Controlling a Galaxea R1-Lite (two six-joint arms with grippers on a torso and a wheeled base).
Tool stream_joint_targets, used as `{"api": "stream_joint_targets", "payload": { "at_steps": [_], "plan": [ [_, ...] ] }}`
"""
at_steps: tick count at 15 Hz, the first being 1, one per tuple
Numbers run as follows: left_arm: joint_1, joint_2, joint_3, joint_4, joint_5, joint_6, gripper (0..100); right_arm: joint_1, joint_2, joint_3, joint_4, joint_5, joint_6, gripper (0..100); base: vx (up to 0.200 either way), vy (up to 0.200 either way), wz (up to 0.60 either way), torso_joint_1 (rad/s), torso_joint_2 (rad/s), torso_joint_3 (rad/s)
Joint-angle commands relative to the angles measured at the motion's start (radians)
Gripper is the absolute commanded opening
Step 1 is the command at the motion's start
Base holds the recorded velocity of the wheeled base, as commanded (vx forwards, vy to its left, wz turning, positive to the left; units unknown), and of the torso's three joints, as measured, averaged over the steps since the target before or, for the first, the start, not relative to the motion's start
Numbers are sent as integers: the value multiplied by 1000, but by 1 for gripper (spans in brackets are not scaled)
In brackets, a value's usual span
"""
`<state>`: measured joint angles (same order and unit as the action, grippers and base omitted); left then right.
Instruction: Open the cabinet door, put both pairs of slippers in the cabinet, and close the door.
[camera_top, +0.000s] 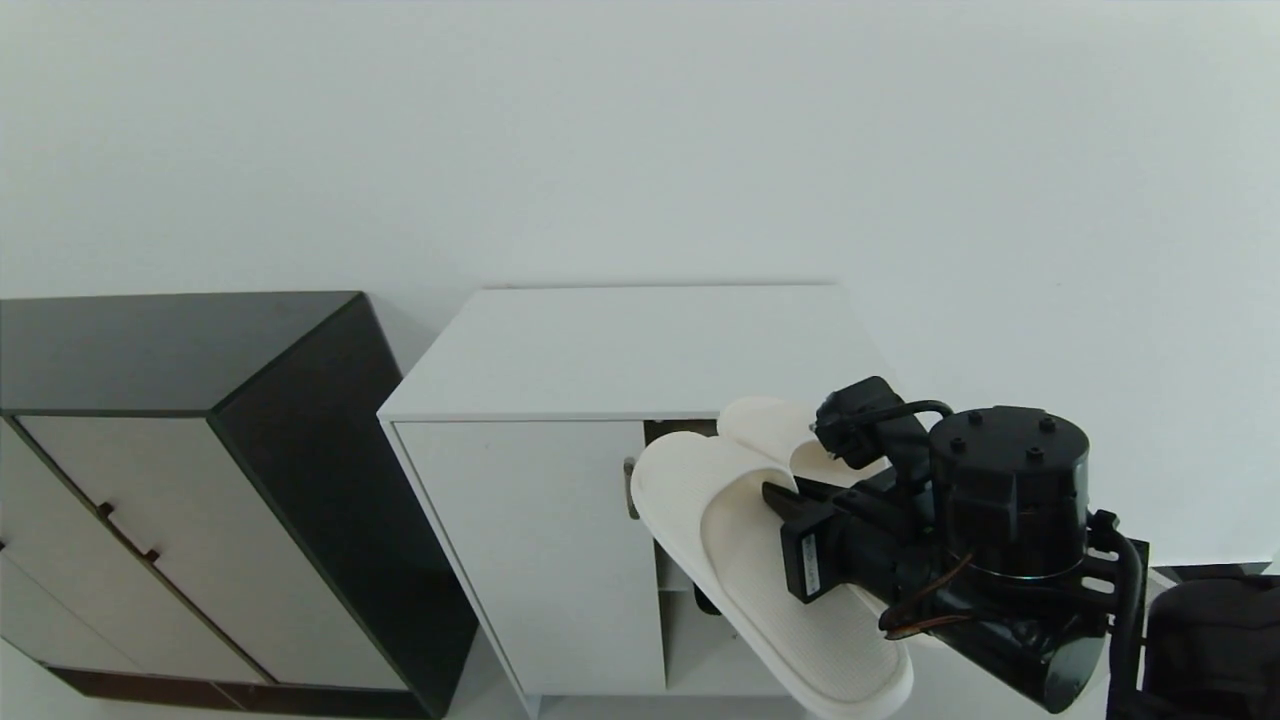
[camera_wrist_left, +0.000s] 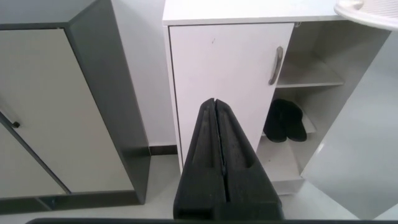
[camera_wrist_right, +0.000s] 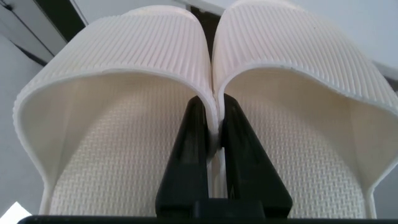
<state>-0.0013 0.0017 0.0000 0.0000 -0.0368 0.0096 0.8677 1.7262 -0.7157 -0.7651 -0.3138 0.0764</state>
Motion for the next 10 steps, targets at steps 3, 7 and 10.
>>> {"api": "stream_joint_targets", "payload": {
  "at_steps": [3,7,10],
  "plan": [
    [0,1,0,0,0,0,0,4,4,7,0,5,0,0,0,0,0,-217,522,295],
    [0,1,0,0,0,0,0,7,6,9,0,12,0,0,0,0,0,-225,541,312],
    [0,1,0,0,0,0,0,7,9,9,0,12,0,0,0,0,0,-199,517,313]
  ]
}}
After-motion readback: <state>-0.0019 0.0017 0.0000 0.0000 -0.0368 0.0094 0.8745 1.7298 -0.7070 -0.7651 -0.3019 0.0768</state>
